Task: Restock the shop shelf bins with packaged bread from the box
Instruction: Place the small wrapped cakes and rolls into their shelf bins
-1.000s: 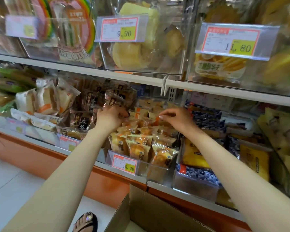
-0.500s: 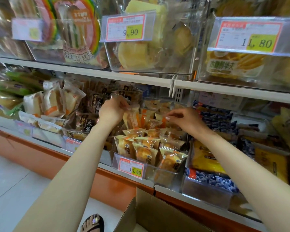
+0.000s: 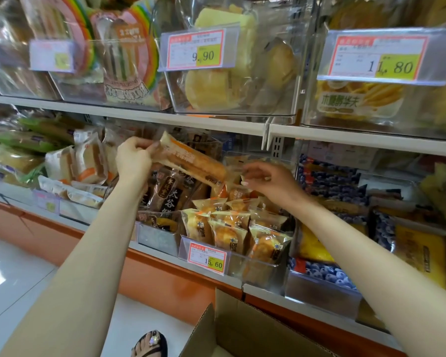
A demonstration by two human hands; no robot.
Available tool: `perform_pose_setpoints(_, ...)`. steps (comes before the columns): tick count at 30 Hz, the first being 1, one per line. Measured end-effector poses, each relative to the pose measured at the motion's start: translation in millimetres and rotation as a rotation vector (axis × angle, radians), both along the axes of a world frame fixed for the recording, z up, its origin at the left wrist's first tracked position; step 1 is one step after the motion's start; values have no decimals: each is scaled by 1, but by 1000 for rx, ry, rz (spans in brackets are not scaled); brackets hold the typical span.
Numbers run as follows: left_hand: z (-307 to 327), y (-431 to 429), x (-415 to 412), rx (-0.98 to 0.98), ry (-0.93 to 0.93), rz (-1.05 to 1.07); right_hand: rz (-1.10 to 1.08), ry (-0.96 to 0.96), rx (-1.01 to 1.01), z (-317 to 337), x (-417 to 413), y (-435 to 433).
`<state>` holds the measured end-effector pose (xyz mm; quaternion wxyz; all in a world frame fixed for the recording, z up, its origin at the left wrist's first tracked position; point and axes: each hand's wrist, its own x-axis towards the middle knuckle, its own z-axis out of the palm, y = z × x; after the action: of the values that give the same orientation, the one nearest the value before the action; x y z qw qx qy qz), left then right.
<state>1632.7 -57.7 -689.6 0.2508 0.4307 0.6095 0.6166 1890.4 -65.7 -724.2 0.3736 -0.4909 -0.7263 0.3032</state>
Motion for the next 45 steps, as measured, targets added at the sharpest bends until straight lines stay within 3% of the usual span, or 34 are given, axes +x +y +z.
perform_pose_setpoints(5, 0, -6, 7, -125, -439, -73, 52, 233, -93, 1, -19, 0)
perform_pose_setpoints(9, -6, -8, 21, -165, -594, -89, 108, 511, -181, 4, -23, 2)
perform_pose_setpoints(11, -11, -8, 31, -162, -577, -88, 176, 640, -239, 6, -21, 2)
perform_pose_setpoints(15, -21, -3, 49, -204, -390, -154, 102, 641, -228, 2, -15, 2)
perform_pose_setpoints(19, -34, 5, 45, -167, 177, -214, -88, 601, -166, -1, 2, 11)
perform_pose_setpoints(23, -42, 11, 46, -285, 837, -245, -183, 641, -97, 0, 13, 16)
perform_pose_setpoints(26, -45, 6, 52, -391, 1101, -300, -205, 645, -70, -1, 15, 16)
perform_pose_setpoints(31, -46, 4, 47, -329, 1141, -358, -195, 559, -37, 2, 14, 12)
perform_pose_setpoints(38, -37, 5, 25, -359, 1075, -600, -170, 339, 57, 1, 5, 13)
perform_pose_setpoints(40, -35, 8, 20, -299, 964, -660, -159, 333, 68, -1, 0, 14)
perform_pose_setpoints(43, -31, 7, 23, -145, 738, -589, -134, 303, 78, -3, -7, 13)
perform_pose_setpoints(45, -26, 3, 31, -33, 705, -565, -132, 299, 81, -3, -11, 14)
